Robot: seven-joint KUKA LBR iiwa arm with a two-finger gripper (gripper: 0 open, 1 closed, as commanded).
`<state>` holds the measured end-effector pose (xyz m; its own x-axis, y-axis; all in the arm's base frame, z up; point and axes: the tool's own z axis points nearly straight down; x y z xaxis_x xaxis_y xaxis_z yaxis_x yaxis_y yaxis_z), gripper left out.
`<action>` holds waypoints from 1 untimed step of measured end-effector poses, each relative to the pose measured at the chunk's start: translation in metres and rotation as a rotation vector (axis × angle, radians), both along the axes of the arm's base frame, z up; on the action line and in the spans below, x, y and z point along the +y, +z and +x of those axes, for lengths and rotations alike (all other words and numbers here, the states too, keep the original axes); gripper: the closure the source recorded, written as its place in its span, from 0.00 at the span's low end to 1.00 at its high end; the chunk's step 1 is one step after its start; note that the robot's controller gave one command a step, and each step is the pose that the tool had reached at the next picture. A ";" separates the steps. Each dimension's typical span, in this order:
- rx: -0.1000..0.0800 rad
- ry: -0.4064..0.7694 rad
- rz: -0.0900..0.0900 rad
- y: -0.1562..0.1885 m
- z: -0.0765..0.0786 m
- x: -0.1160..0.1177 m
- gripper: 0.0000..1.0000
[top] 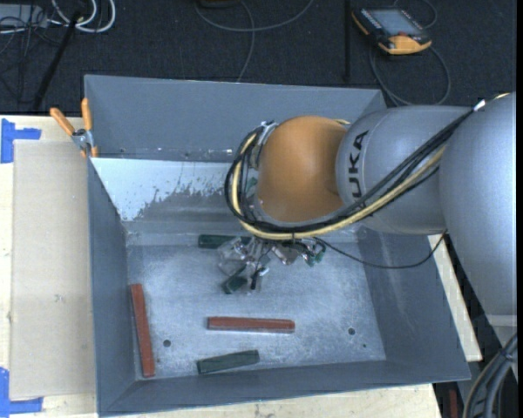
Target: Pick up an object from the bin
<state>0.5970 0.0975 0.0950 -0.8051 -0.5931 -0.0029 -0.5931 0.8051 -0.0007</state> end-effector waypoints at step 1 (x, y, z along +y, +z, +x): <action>-0.001 0.000 0.000 0.033 0.001 0.001 1.00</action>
Offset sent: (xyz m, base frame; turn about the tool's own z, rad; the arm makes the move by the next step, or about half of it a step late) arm 0.0002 0.0000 0.0318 0.0000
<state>0.5979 0.0988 0.1283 -0.8049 -0.5935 -0.0036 -0.5935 0.8049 -0.0011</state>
